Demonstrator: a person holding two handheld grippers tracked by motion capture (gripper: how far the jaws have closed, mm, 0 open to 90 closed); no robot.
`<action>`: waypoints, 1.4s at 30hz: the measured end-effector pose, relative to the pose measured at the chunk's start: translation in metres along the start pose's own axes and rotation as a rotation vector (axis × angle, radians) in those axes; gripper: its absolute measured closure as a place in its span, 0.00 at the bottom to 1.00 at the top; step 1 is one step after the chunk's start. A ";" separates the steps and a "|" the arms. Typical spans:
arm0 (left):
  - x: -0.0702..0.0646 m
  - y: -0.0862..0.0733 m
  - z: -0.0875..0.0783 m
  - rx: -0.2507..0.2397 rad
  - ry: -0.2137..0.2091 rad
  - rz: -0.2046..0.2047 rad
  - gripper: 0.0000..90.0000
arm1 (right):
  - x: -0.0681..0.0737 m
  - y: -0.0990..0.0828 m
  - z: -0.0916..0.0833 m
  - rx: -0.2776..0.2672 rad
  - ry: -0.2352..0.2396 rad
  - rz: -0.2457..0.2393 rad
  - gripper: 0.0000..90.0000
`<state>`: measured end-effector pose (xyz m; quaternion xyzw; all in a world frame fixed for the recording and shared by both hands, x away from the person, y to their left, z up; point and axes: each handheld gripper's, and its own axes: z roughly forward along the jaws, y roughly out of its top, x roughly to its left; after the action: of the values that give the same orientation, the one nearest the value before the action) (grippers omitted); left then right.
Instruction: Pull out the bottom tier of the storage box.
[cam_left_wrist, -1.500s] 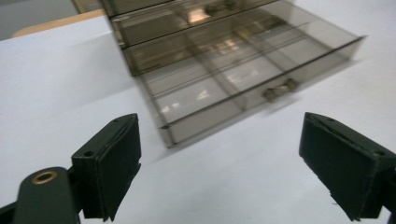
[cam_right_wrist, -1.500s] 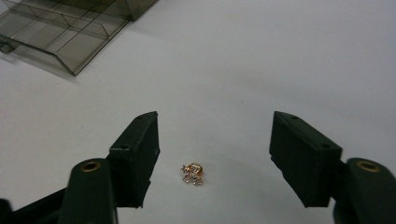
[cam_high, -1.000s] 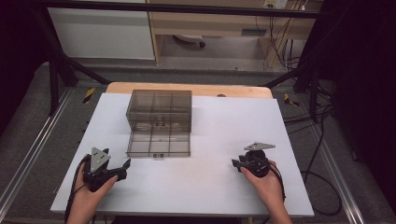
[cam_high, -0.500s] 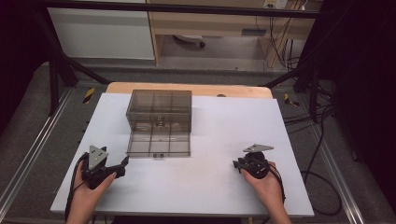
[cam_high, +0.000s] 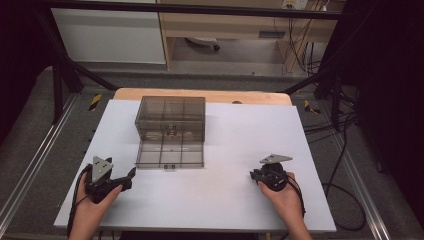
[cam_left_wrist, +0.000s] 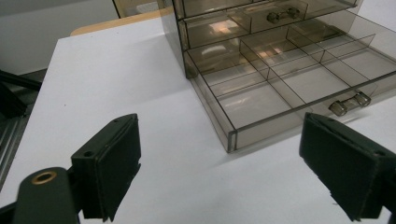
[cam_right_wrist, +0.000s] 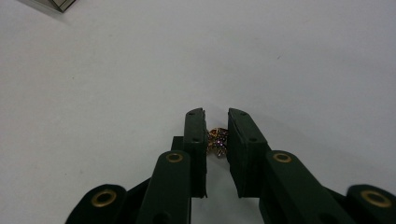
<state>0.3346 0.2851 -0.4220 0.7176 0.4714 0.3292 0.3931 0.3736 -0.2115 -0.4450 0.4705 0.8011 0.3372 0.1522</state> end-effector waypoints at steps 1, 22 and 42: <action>0.000 0.000 0.000 0.000 0.000 -0.005 0.14 | -0.001 -0.001 -0.001 -0.005 -0.001 -0.004 0.86; 0.004 -0.002 -0.002 -0.010 0.009 -0.021 0.12 | -0.004 0.003 -0.007 -0.094 0.009 -0.017 0.86; 0.008 -0.002 -0.001 -0.013 0.016 -0.050 0.11 | -0.006 0.004 -0.015 -0.164 -0.013 -0.018 0.86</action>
<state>0.3354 0.2931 -0.4224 0.7004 0.4899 0.3282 0.4022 0.3707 -0.2210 -0.4316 0.4514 0.7740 0.3971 0.1985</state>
